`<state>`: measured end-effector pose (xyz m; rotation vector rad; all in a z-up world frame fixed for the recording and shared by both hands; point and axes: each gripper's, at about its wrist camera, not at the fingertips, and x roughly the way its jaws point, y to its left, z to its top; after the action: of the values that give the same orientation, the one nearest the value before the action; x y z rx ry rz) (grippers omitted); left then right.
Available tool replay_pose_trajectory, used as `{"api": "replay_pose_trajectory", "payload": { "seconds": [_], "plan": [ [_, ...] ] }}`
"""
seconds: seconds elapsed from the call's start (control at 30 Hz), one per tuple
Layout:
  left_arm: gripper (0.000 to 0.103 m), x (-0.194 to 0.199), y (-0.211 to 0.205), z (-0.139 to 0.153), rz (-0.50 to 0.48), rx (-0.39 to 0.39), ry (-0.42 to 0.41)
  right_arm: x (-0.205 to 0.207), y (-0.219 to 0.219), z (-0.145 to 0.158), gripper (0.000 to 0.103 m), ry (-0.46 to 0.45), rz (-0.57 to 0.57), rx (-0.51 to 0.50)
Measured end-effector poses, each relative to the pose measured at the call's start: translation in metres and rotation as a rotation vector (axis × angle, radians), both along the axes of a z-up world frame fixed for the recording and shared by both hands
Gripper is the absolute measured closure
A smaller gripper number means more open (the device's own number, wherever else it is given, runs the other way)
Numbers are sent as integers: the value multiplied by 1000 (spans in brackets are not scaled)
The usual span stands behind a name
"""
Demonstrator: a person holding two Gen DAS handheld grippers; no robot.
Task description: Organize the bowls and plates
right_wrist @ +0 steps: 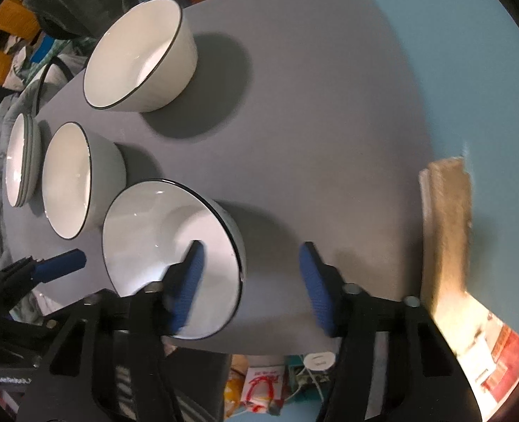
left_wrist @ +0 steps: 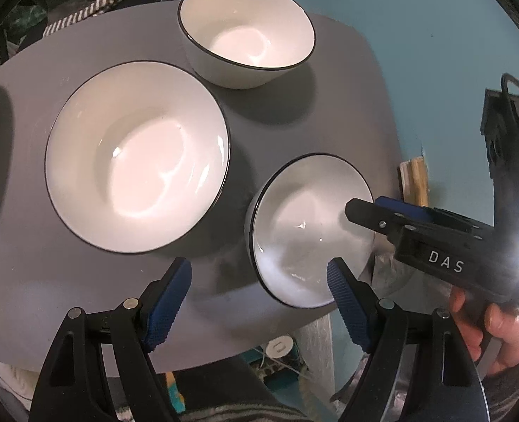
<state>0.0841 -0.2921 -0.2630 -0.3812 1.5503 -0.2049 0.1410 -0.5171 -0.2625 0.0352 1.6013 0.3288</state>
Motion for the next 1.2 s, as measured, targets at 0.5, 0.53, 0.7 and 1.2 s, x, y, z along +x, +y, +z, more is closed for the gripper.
{"api": "replay_pose_trajectory", "payload": {
  "seconds": [0.5,0.53,0.7,1.2],
  "plan": [
    [63,-14,5,-25,126,13,31,8,14,-15,83,20,81,-19],
    [68,-14,5,-26,124,26,32,9,15,-16,88,22,82,-18],
    [76,-7,4,-32,94,39,31,9,15,-19,90,29,86,-19],
    [82,7,13,-36,21,-32,23,13,9,-23,94,58,36,-12]
  ]
}}
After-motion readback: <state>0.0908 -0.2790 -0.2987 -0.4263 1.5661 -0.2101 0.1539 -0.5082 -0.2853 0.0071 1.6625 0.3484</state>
